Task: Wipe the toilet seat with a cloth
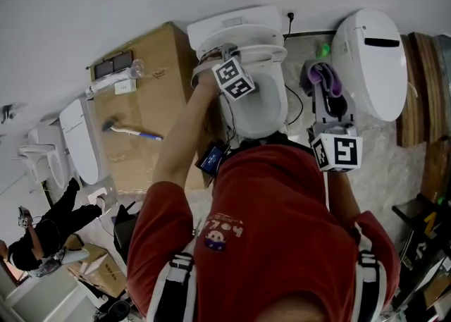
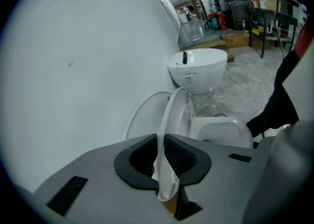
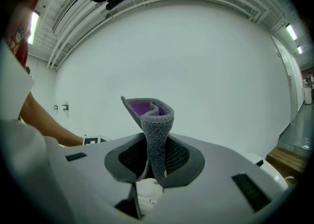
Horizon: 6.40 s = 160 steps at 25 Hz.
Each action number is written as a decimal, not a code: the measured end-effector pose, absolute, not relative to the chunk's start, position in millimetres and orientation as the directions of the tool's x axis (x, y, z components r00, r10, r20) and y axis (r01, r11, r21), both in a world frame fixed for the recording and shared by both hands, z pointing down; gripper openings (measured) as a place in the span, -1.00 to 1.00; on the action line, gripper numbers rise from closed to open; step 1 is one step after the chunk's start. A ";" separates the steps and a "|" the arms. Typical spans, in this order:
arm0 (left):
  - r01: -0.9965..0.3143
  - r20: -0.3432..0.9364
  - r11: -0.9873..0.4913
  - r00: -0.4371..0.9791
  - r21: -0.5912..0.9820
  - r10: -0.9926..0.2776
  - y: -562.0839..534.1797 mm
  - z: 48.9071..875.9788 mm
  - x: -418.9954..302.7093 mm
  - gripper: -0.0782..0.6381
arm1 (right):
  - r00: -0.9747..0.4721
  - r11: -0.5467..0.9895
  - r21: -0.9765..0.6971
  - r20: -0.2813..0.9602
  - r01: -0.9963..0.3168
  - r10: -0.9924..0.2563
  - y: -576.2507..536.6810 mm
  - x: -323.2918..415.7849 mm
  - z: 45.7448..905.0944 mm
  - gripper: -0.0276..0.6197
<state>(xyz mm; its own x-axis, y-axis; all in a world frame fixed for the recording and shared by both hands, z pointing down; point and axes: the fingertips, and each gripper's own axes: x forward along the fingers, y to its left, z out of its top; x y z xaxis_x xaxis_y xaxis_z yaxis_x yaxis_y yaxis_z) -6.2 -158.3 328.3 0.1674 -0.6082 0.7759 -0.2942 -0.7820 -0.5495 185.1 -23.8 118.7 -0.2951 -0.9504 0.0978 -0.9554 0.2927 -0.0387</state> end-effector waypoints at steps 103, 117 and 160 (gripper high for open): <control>-0.878 0.498 -0.477 0.429 0.035 -0.753 39.1 601.2 -27.5 -0.74 | -0.255 0.823 0.568 0.795 -0.002 -0.550 -155.3 61.3 710.7 -0.72; -0.898 0.500 -0.441 0.389 0.018 -0.773 39.7 598.4 -40.3 -0.74 | -0.239 0.884 0.468 0.859 0.002 -0.454 -107.5 82.8 718.7 -0.72; -0.994 0.516 -0.108 0.087 -0.011 -0.852 120.0 598.0 -173.6 -0.74 | -0.522 0.959 0.168 0.853 0.227 -0.026 177.9 -106.6 723.4 -0.72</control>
<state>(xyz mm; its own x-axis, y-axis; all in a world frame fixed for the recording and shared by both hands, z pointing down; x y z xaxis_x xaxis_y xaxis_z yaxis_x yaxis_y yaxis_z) -173.6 120.0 598.0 0.0868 -0.8519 0.5164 -0.9941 -0.1080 -0.0110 -106.6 177.9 723.4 -0.5216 -0.0261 0.8528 0.2274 0.9591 0.1684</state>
